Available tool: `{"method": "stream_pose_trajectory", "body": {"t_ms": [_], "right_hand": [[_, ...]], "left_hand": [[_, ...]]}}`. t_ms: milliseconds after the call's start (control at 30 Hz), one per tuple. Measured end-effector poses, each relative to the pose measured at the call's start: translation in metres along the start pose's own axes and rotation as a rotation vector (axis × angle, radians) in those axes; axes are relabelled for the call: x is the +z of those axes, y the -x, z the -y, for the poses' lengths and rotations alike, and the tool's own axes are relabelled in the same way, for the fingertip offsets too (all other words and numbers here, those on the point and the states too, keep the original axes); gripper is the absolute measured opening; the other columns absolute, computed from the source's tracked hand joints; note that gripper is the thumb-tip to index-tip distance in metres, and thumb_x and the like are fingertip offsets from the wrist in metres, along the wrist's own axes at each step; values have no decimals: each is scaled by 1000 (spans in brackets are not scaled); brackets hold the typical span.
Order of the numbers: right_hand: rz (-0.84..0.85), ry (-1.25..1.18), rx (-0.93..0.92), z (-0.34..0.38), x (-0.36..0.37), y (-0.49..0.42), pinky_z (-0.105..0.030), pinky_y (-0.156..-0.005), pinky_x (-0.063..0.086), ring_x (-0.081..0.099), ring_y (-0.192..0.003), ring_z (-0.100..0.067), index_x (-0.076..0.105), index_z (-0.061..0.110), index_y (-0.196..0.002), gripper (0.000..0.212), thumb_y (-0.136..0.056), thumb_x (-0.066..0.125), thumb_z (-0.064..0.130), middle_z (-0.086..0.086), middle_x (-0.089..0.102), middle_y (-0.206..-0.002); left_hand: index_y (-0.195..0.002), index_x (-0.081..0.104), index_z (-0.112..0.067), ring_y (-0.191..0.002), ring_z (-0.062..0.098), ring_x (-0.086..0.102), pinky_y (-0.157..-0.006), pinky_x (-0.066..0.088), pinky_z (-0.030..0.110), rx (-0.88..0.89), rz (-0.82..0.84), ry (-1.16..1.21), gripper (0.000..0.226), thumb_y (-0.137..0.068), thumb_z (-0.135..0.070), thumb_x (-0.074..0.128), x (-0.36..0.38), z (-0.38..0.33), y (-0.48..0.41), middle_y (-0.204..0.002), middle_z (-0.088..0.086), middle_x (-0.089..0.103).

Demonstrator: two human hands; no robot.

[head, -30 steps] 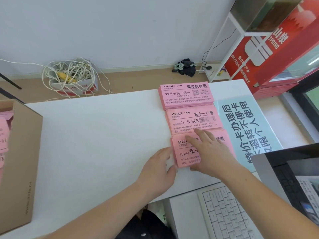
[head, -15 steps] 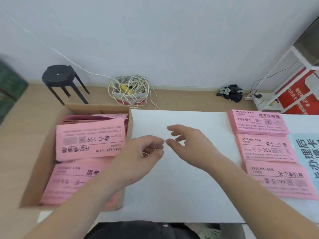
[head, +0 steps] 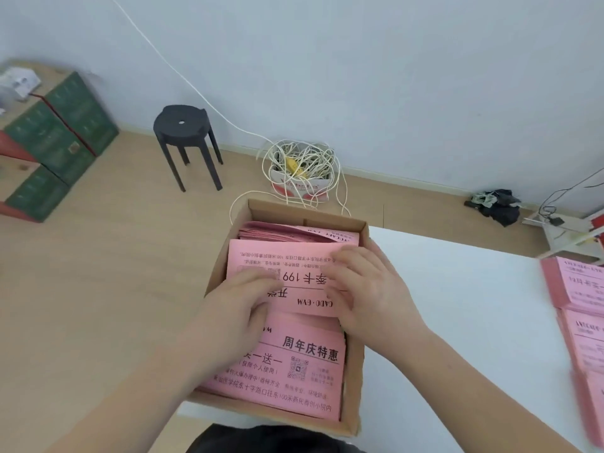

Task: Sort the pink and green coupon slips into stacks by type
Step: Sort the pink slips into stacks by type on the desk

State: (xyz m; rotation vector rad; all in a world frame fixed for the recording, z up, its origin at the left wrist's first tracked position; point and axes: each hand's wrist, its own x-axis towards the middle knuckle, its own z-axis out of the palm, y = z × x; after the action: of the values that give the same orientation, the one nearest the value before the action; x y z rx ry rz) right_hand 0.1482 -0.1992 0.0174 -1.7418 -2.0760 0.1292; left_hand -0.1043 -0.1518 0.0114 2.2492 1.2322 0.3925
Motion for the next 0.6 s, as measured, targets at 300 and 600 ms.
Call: {"method": "stream_pose_trajectory", "body": {"t_ms": [300, 600], "right_hand": [[190, -12, 166, 11, 5, -20, -40, -112, 43, 49, -129, -22, 58, 22, -141, 66, -78, 78, 18, 6, 56, -137], [76, -296, 291, 12, -17, -20, -19, -105, 41, 52, -121, -8, 70, 24, -123, 49, -80, 72, 0, 17, 59, -122]], "left_hand": [[-149, 46, -22, -137, 25, 39, -120, 32, 45, 106, 70, -259, 82, -75, -28, 82, -10, 9, -43, -147, -3, 44], [-125, 66, -15, -101, 25, 55, -89, 50, 43, 288, -167, -147, 47, -81, 4, 69, -21, 14, -31, -110, -2, 59]]}}
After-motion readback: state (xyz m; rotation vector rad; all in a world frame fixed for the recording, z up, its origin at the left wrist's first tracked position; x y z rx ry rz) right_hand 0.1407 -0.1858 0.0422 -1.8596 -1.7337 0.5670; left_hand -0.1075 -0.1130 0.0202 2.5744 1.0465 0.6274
